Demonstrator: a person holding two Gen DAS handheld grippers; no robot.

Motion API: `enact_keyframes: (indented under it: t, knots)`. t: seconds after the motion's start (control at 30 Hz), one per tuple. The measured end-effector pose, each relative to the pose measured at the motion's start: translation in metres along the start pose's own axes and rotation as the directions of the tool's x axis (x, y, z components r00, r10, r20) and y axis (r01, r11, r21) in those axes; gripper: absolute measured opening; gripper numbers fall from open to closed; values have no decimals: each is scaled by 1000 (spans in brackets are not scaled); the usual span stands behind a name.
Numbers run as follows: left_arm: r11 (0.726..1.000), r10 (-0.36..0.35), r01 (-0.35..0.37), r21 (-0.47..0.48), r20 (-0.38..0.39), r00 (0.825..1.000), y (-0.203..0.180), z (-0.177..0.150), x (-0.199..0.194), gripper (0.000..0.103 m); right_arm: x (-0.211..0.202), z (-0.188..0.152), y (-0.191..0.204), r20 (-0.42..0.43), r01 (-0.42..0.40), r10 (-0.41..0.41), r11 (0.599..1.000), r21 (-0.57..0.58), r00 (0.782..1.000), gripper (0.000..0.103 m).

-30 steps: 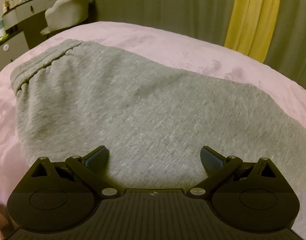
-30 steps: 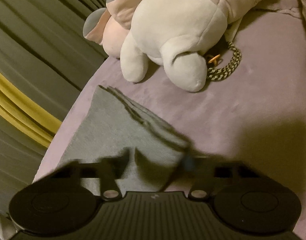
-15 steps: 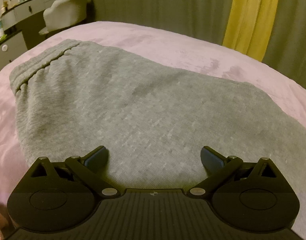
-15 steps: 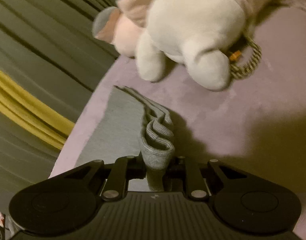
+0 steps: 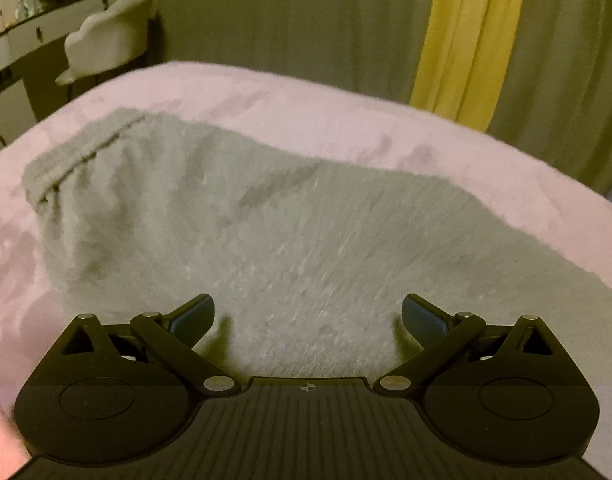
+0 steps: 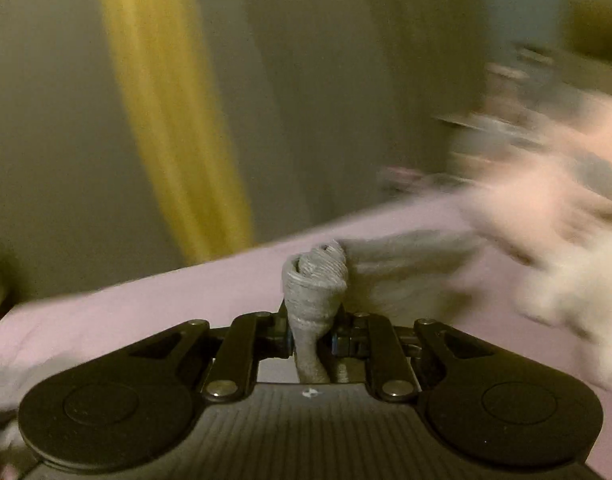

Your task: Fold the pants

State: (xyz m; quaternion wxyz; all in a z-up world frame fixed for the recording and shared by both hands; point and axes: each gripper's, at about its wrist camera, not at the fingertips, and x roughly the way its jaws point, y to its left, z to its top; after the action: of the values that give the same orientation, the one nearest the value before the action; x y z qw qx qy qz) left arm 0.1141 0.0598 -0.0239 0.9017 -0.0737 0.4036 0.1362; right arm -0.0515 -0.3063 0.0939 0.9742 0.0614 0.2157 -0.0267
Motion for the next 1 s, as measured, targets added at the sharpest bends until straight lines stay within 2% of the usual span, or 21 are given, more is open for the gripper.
enact_keyframes:
  t: [0.03, 0.1, 0.17, 0.2, 0.23, 0.27, 0.3, 0.33, 0.37, 0.4, 0.43, 0.47, 0.5, 0.57, 0.63, 0.7, 0.73, 0.8, 0.9, 1.0]
  knots:
    - [1000, -2, 2, 1, 14, 1000, 3, 1, -7, 103, 10, -10, 30, -24, -65, 63, 996, -58, 998, 15]
    - [1000, -17, 17, -4, 29, 999, 11, 1, -17, 103, 37, -44, 81, -135, -205, 187, 969, -135, 973, 16]
    - [998, -54, 55, -27, 26, 998, 22, -1, -23, 103, 72, -94, 120, -298, -293, 242, 946, -140, 923, 16]
    - [997, -74, 75, -32, 17, 997, 26, -3, -23, 103, 87, -116, 132, -373, -321, 248, 935, -149, 894, 16]
    - [996, -88, 88, -34, 7, 996, 30, -5, -23, 103, 100, -141, 143, -448, -326, 221, 929, -173, 866, 17]
    - [995, -93, 93, -32, -4, 996, 31, -8, -23, 103, 96, -150, 147, -396, -305, 202, 927, -218, 896, 20]
    - [995, -103, 103, -17, -11, 995, 29, -10, -23, 103, 90, -152, 151, -370, -307, 205, 921, -241, 906, 23]
    - [993, -120, 120, 7, -13, 993, 24, -12, -23, 103, 88, -150, 150, -379, -314, 212, 921, -229, 901, 28]
    - [990, -135, 135, 34, -15, 991, 18, -13, -23, 103, 87, -144, 147, -397, -327, 232, 925, -191, 888, 39]
    - [986, -154, 155, 63, -16, 988, 10, -14, -24, 103, 86, -138, 143, -422, -336, 249, 930, -146, 872, 44]
    - [979, -183, 184, 91, -15, 983, 2, -14, -26, 103, 87, -129, 134, -437, -337, 267, 937, -89, 859, 57]
    - [968, -221, 221, 118, -19, 975, -6, -14, -28, 103, 79, -121, 125, -428, -335, 290, 942, -32, 856, 71]
    - [953, -266, 268, 143, -33, 963, -15, -15, -29, 103, 69, -115, 116, -398, -342, 319, 940, 14, 860, 77]
    - [912, -365, 374, 168, -82, 927, -31, -17, -29, 103, 45, -104, 92, -318, -327, 340, 940, 94, 885, 88]
    - [870, -448, 469, 151, -157, 880, -47, -17, -19, 103, 31, -99, 59, -271, -272, 317, 943, 192, 909, 89]
    - [843, -491, 524, 122, -224, 842, -63, -18, -7, 103, 30, -98, 32, -266, -203, 275, 941, 270, 924, 89]
    - [838, -496, 535, 111, -257, 830, -71, -20, 1, 103, 28, -101, 16, -268, -170, 257, 936, 309, 928, 89]
    - [844, -475, 528, 92, -329, 816, -85, -24, 18, 102, 27, -111, -5, -272, -127, 240, 918, 376, 932, 89]
    - [845, -460, 520, 126, -325, 826, -96, -27, 17, 102, 28, -124, -20, -267, -119, 246, 902, 416, 932, 89]
    - [833, -473, 537, 132, -332, 816, -109, -29, 12, 102, 22, -131, -23, -237, -128, 246, 897, 423, 940, 89]
